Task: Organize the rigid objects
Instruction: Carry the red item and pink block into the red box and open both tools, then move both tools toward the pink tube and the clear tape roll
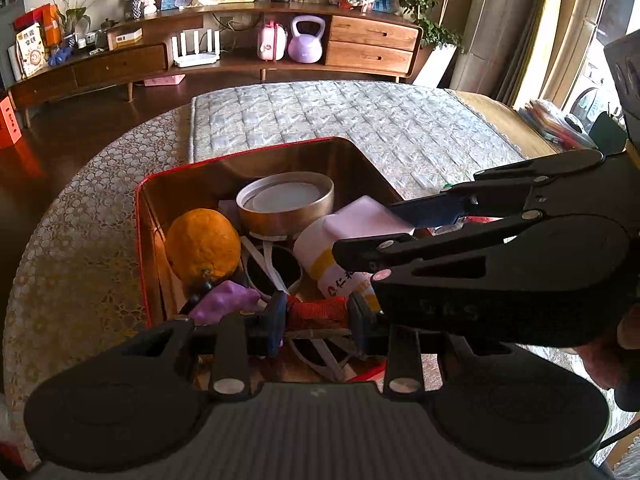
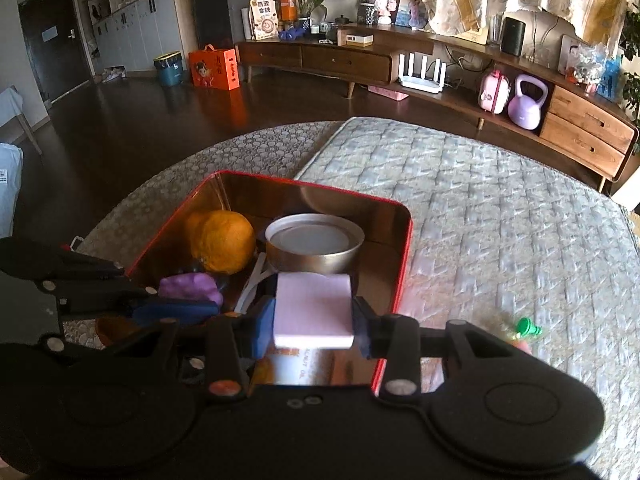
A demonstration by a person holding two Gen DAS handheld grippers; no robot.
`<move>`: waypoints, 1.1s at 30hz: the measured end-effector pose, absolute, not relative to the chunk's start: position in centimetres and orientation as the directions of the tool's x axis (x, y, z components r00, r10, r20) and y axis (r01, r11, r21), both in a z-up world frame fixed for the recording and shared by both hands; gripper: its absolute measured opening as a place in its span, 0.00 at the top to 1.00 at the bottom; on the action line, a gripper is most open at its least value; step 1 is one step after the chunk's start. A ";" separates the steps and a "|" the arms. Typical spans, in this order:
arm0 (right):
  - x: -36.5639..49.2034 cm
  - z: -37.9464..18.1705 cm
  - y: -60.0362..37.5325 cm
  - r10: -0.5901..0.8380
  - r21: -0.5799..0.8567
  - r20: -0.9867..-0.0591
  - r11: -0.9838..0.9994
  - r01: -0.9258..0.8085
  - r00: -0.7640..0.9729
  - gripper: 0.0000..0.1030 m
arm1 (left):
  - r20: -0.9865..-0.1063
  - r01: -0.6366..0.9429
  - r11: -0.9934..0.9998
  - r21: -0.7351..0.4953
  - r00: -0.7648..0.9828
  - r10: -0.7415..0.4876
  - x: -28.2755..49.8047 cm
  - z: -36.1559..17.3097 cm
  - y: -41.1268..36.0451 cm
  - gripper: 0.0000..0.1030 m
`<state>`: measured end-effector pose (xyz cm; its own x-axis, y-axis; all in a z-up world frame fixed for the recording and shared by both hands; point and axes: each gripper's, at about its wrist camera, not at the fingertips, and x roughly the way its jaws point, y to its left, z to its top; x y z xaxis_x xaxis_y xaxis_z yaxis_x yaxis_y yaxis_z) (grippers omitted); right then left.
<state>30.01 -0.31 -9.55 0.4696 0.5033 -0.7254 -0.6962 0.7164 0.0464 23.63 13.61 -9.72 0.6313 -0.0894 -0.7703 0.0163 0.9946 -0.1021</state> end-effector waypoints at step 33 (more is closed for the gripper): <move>25.3 -4.3 -10.0 0.555 0.138 -0.641 0.764 -0.631 0.531 0.38 | -0.772 -0.028 0.995 -0.092 0.634 -0.054 21.7 -7.7 12.2 0.44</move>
